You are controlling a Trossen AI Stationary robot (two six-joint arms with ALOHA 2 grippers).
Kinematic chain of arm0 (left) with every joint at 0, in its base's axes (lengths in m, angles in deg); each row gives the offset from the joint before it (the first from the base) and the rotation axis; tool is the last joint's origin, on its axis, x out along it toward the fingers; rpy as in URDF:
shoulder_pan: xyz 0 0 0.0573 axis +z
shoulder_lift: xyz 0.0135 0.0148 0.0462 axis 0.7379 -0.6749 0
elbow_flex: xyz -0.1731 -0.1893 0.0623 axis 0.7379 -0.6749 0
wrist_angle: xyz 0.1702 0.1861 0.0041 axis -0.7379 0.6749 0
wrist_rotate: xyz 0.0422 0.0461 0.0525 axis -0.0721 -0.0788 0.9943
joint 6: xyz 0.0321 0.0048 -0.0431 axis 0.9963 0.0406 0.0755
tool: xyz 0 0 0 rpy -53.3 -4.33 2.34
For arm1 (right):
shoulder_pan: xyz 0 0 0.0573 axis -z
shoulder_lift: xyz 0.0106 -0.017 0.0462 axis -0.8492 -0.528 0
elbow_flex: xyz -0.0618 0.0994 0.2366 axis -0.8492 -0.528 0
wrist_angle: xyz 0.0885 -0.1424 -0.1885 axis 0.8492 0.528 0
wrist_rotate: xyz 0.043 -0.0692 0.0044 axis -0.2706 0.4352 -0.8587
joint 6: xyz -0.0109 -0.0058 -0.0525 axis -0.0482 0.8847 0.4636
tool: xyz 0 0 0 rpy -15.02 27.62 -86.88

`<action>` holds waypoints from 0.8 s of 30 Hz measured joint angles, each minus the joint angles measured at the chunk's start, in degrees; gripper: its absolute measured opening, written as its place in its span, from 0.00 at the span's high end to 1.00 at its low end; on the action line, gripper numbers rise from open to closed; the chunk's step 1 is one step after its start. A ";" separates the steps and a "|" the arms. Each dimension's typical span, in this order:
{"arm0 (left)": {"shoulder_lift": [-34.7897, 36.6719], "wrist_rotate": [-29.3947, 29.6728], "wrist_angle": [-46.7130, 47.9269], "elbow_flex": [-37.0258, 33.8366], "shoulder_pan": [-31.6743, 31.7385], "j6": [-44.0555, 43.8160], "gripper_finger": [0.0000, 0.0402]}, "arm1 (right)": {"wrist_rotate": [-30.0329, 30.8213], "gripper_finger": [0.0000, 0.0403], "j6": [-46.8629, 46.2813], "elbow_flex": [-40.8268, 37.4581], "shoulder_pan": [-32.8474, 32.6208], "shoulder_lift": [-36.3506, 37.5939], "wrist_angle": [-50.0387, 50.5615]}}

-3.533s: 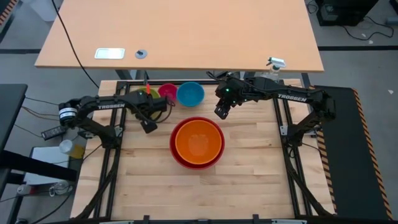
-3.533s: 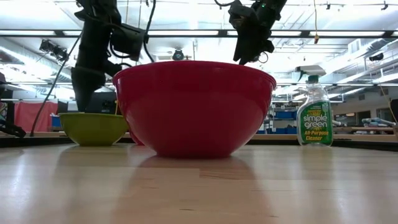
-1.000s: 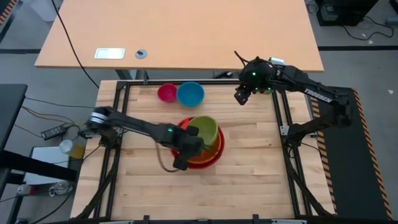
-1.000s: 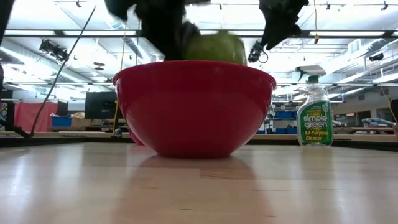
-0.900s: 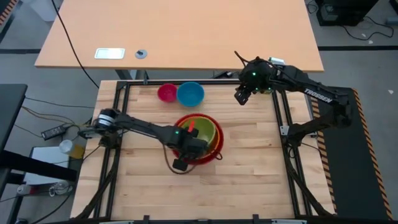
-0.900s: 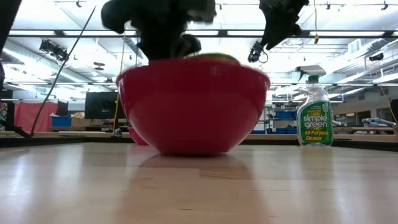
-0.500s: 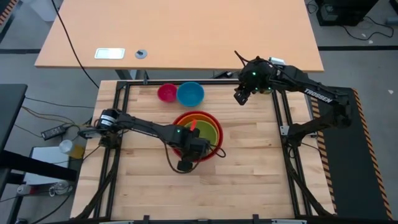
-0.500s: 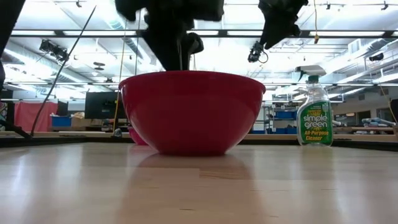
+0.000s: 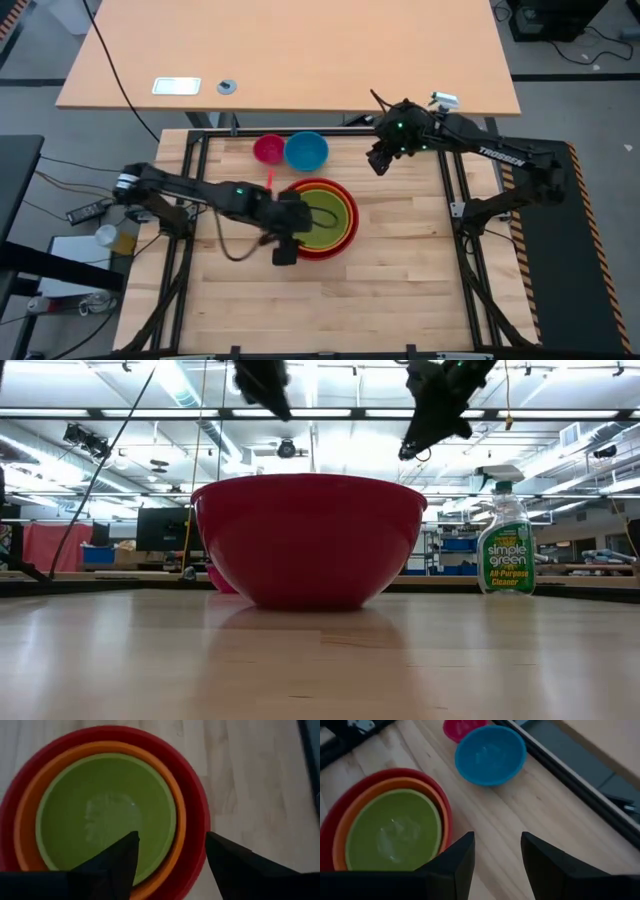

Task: Nest bowls inside each other
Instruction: Stack the blue bowl on the green bowl

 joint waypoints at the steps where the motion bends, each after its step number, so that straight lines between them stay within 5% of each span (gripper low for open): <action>1: 2.05 -0.01 -1.72 -2.57 0.57 -1.56 0.44 | -0.37 0.58 -0.36 -0.80 0.00 -0.23 -1.52; 16: 31.41 10.61 -20.15 -28.99 6.26 -21.85 0.52 | -3.90 0.58 -6.66 -1.20 2.74 -21.66 -20.26; 24: 38.62 10.60 -23.06 -37.32 5.71 -31.06 0.52 | -5.91 0.58 -13.24 -0.93 6.88 -29.89 -31.27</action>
